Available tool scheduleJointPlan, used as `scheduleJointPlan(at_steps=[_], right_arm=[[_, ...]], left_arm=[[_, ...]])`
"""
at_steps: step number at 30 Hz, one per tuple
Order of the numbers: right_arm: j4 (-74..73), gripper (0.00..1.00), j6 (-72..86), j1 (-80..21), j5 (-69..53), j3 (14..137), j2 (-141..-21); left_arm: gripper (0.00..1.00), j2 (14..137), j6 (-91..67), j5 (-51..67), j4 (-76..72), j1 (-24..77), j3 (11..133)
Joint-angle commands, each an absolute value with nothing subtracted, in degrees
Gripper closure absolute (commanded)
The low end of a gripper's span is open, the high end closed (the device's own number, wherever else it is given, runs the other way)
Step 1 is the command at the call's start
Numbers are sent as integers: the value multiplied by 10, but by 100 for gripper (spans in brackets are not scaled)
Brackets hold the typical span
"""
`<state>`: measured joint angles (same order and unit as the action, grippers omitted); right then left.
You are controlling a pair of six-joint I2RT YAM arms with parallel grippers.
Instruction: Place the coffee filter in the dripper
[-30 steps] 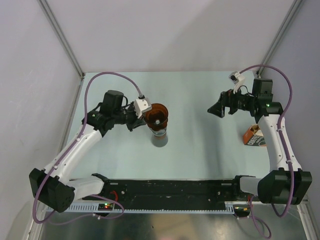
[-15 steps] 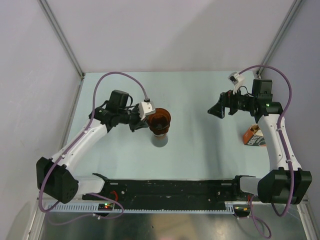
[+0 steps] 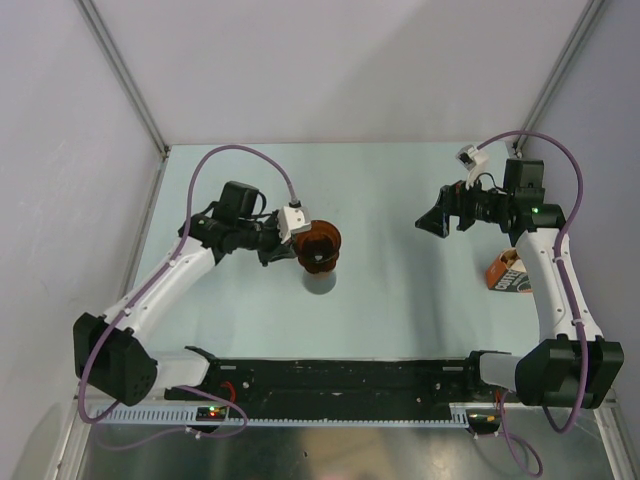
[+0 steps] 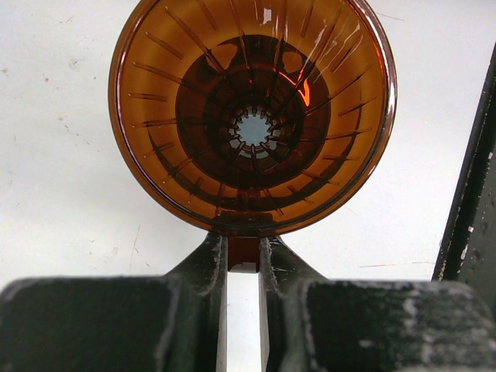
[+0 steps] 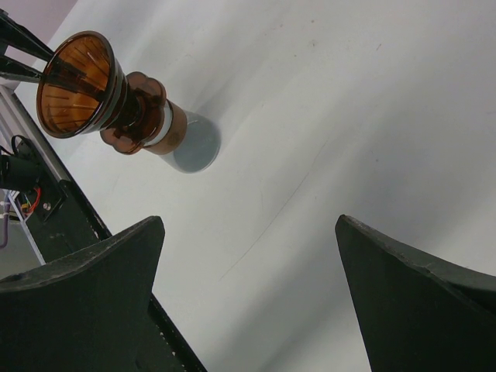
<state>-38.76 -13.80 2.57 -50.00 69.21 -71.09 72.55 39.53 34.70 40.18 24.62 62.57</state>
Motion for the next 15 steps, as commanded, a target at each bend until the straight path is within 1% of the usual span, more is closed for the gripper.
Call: scheduleJointPlan(at_steps=[1,4,6,9,12,14,15], right_arm=[[-379,1,-143,24,-507,691,-705],[-379,1,-143,24,-507,691,-704],[-379,0,-143,24,-507,691,-704],[-381,1,-145,24,-505,692,-703],[-384,0,-147,24,-505,692,-702],[-386,1,-149,25,-506,692,-702],[-387,0,-151,25,-507,692,-701]], left_arm=[[87,727,417,346,395,248,648],[76,729,421,342,396,247,648],[72,732,423,341,396,247,649],[60,732,424,340,396,247,652],[42,727,425,340,396,246,652],[27,720,425,339,396,244,650],[16,714,424,340,397,243,650]])
